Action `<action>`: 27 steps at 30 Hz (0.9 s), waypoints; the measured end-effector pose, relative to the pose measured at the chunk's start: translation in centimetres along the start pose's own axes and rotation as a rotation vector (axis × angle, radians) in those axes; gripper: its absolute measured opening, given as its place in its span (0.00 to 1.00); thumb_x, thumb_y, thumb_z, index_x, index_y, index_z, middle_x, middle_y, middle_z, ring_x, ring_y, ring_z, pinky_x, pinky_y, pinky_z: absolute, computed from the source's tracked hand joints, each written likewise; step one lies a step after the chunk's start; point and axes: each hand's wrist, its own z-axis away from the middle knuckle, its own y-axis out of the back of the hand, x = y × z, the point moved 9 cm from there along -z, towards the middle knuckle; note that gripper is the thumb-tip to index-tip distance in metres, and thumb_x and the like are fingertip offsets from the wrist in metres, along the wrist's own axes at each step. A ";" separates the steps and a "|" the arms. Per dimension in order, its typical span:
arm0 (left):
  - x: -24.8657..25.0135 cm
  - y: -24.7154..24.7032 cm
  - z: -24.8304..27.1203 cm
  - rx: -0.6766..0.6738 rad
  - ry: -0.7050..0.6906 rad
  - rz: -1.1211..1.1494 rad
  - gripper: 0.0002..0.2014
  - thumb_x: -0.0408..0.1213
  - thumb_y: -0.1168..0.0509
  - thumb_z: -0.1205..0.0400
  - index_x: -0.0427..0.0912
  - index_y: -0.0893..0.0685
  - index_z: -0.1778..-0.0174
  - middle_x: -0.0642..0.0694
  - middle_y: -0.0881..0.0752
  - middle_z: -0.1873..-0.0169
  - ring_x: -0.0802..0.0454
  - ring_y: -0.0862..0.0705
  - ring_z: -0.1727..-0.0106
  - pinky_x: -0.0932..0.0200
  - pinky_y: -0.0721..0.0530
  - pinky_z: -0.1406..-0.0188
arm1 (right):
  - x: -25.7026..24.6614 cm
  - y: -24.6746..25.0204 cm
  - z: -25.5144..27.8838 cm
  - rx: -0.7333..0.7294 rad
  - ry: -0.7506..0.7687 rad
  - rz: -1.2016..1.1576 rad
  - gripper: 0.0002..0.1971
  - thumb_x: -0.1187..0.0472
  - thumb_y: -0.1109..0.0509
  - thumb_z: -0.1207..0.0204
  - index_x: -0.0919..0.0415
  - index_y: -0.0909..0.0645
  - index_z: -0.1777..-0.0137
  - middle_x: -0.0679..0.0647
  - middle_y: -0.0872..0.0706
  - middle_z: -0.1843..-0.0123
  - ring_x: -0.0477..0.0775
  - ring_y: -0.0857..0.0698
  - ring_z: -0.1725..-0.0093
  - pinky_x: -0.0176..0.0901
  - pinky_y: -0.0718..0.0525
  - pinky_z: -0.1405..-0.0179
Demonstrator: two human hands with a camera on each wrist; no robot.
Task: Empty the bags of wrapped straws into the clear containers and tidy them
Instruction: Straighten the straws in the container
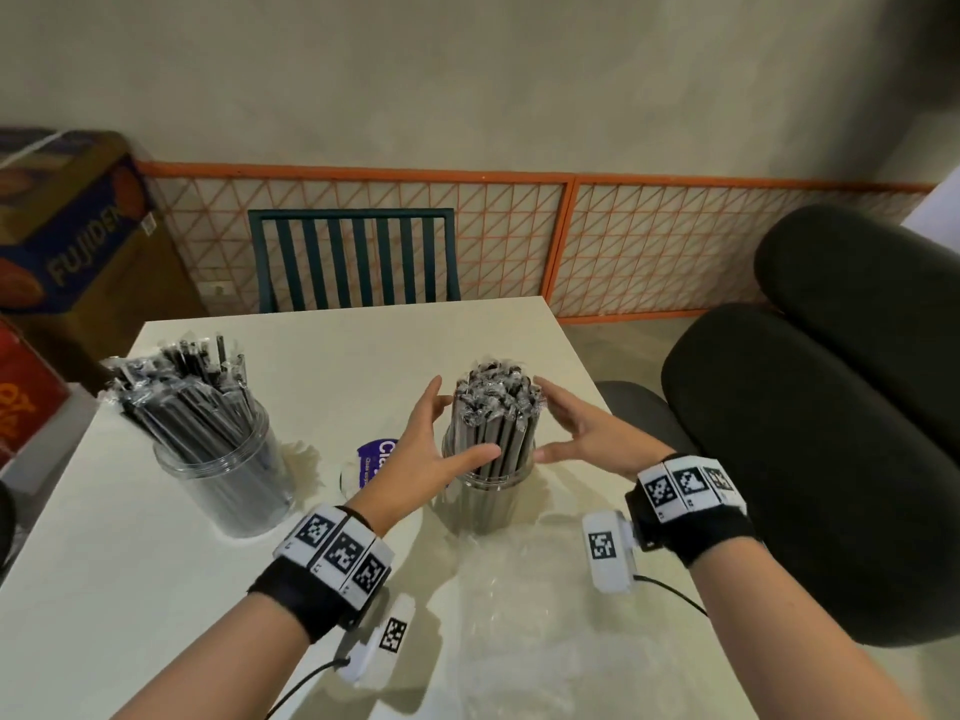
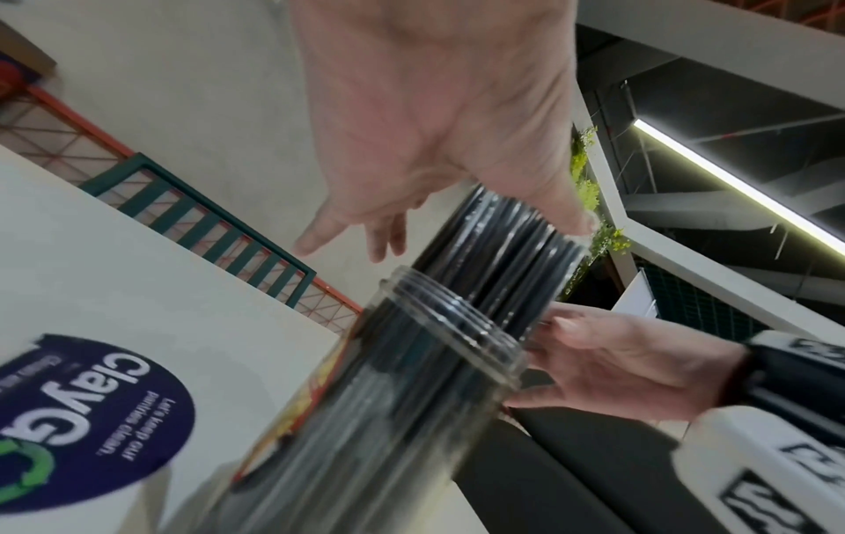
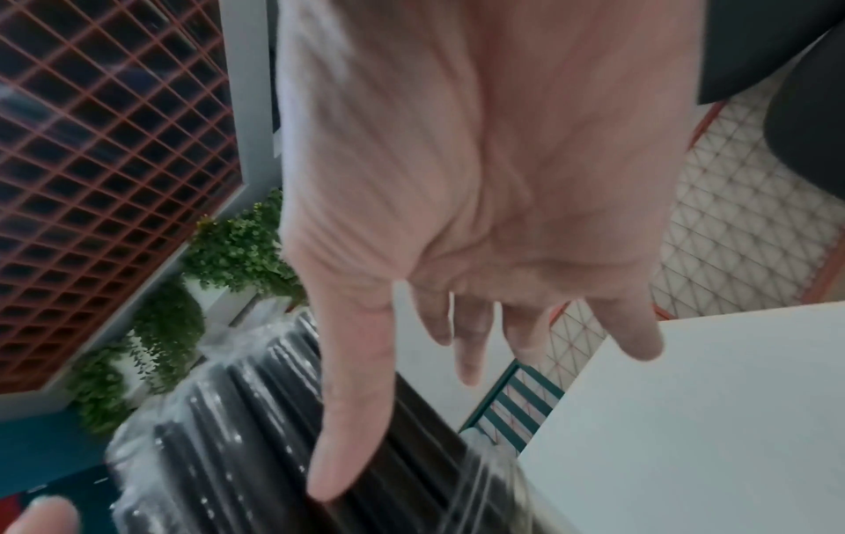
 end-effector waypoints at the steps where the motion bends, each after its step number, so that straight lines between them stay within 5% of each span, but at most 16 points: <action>1: 0.3 -0.1 0.3 0.035 0.004 -0.017 0.55 0.55 0.28 0.33 0.51 0.56 0.18 0.51 0.40 0.19 0.56 0.41 0.20 0.61 0.41 0.28 | -0.3 -0.1 -0.4 -0.018 0.006 0.000 0.54 0.58 0.20 0.34 0.49 0.54 0.16 0.49 0.47 0.14 0.47 0.48 0.16 0.47 0.49 0.16; 5: 0.6 -1.6 0.9 0.134 0.022 -0.037 0.62 0.65 0.27 0.40 0.53 0.59 0.19 0.51 0.44 0.18 0.52 0.43 0.18 0.46 0.45 0.19 | -1.9 -0.8 -1.7 -0.086 0.058 0.083 0.59 0.42 0.17 0.44 0.43 0.52 0.17 0.45 0.43 0.15 0.45 0.44 0.17 0.54 0.44 0.16; 8: 1.1 -2.3 0.3 0.186 0.020 -0.018 0.59 0.62 0.25 0.39 0.54 0.56 0.19 0.49 0.37 0.21 0.51 0.37 0.21 0.45 0.36 0.21 | -3.9 -1.3 -2.0 -0.080 0.125 0.115 0.51 0.56 0.19 0.38 0.49 0.46 0.19 0.50 0.34 0.18 0.48 0.36 0.20 0.54 0.39 0.18; 11: 2.5 -0.9 -0.1 0.271 -0.022 -0.046 0.44 0.51 0.25 0.31 0.48 0.40 0.22 0.47 0.24 0.29 0.50 0.26 0.28 0.50 0.28 0.27 | -5.2 -0.7 -2.0 -0.036 0.178 0.071 0.41 0.64 0.22 0.31 0.56 0.39 0.21 0.52 0.26 0.24 0.47 0.28 0.26 0.51 0.32 0.21; 14: 3.4 0.3 -0.6 0.163 -0.046 -0.025 0.38 0.46 0.25 0.30 0.50 0.35 0.25 0.50 0.21 0.34 0.52 0.24 0.31 0.50 0.26 0.29 | -5.5 0.3 -1.5 0.008 0.204 -0.030 0.40 0.66 0.20 0.35 0.53 0.36 0.26 0.44 0.22 0.33 0.39 0.23 0.34 0.39 0.24 0.30; 17: 2.8 0.1 -0.7 0.003 -0.026 -0.074 0.47 0.43 0.21 0.35 0.53 0.40 0.23 0.53 0.26 0.31 0.55 0.29 0.27 0.53 0.30 0.26 | -5.1 -1.2 -1.0 -0.082 0.233 0.033 0.47 0.71 0.18 0.39 0.49 0.43 0.27 0.36 0.29 0.35 0.28 0.28 0.37 0.15 0.28 0.40; 21: 1.5 -0.2 -0.2 -0.081 0.008 -0.108 0.59 0.51 0.19 0.42 0.61 0.52 0.21 0.50 0.36 0.22 0.56 0.40 0.20 0.60 0.40 0.26 | -3.2 -1.3 -0.7 -0.097 0.213 0.016 0.52 0.67 0.18 0.39 0.54 0.48 0.21 0.44 0.34 0.25 0.34 0.30 0.31 0.16 0.33 0.35; 23: 0.9 0.6 0.3 -0.067 0.038 -0.113 0.60 0.55 0.22 0.44 0.61 0.53 0.21 0.49 0.40 0.20 0.54 0.43 0.19 0.58 0.42 0.24 | -2.2 -1.0 -0.4 -0.073 0.189 -0.063 0.53 0.65 0.18 0.37 0.56 0.51 0.18 0.46 0.37 0.20 0.39 0.34 0.23 0.29 0.37 0.24; 25: 0.3 1.3 0.6 -0.064 0.060 -0.121 0.61 0.62 0.24 0.46 0.61 0.52 0.21 0.50 0.40 0.20 0.54 0.43 0.19 0.53 0.42 0.22 | -1.4 -1.0 0.1 -0.031 0.192 -0.105 0.52 0.64 0.19 0.36 0.53 0.50 0.18 0.41 0.37 0.20 0.40 0.40 0.20 0.36 0.41 0.21; 27: 0.3 1.3 0.6 -0.089 0.077 -0.112 0.62 0.65 0.24 0.47 0.62 0.53 0.21 0.52 0.41 0.19 0.55 0.44 0.19 0.51 0.42 0.20 | -1.5 -1.3 0.7 0.023 0.225 -0.097 0.46 0.64 0.20 0.34 0.40 0.46 0.25 0.28 0.35 0.27 0.34 0.39 0.23 0.29 0.39 0.25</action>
